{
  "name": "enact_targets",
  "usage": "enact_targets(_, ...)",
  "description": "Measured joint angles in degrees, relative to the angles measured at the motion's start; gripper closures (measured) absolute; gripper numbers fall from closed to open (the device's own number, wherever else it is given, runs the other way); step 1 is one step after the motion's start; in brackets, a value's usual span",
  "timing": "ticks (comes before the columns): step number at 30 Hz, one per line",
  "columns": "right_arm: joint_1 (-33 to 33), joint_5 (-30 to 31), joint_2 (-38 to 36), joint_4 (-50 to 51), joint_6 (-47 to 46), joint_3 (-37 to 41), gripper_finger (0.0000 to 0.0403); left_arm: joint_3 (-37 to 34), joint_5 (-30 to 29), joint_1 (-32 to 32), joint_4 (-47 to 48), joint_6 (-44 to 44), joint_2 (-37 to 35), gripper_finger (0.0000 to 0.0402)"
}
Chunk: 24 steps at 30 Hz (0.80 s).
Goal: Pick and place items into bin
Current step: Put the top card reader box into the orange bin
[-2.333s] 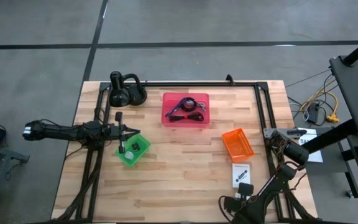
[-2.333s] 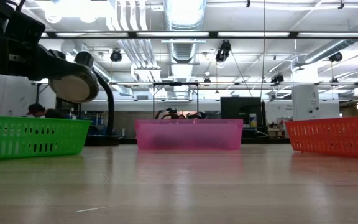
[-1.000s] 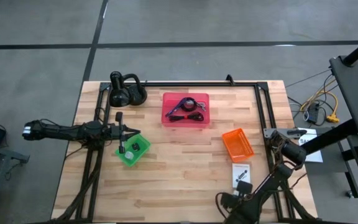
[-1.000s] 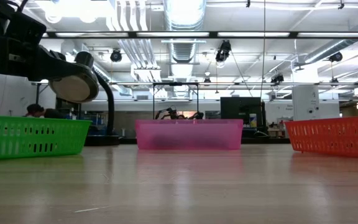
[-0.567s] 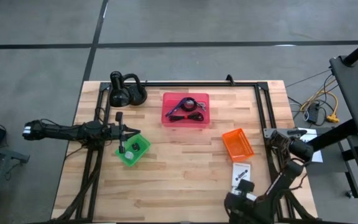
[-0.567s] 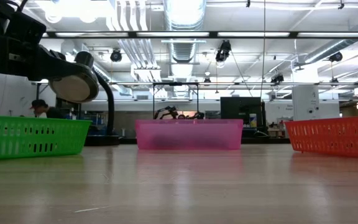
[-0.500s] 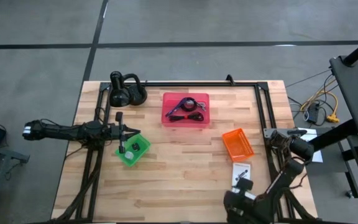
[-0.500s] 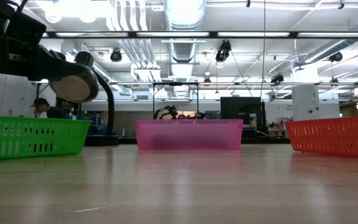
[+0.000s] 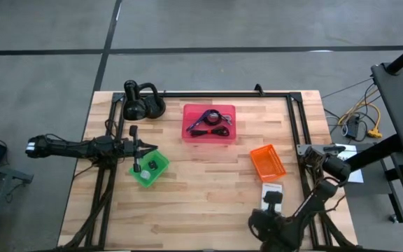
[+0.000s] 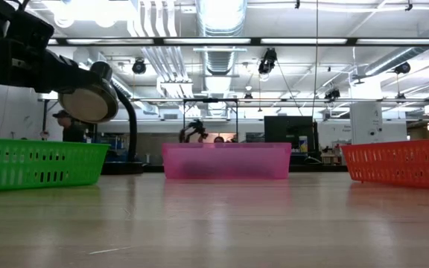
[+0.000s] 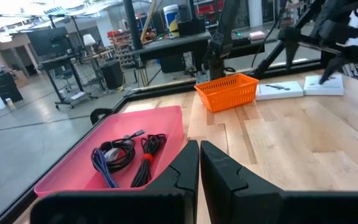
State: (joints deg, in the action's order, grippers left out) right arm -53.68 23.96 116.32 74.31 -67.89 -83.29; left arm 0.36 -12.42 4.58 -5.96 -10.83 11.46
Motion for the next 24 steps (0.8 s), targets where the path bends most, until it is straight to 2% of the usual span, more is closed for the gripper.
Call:
enact_targets(4, 0.2, 0.2, -0.5, 5.1, -2.9, 0.0, 0.0019, 0.0, 0.0, 0.0, -0.4, 0.0, 0.1, 0.0402)
enact_targets(15, -3.5, -1.5, -9.4, 6.4, -12.9, 0.5, 0.0019, 0.0, 0.0, 0.0, -1.2, 0.1, -0.1, 0.0402)
enact_targets(21, -3.8, -14.2, -14.0, 1.9, -24.6, 2.0, 0.0019, 0.0, 0.0, 0.0, -1.1, 0.1, 0.1, 0.0402)
enact_targets(24, -3.8, -16.6, -15.0, -2.7, -28.3, 3.3, 0.0019, 0.0, 0.0, 0.0, -1.1, 0.1, 0.0, 0.0402)
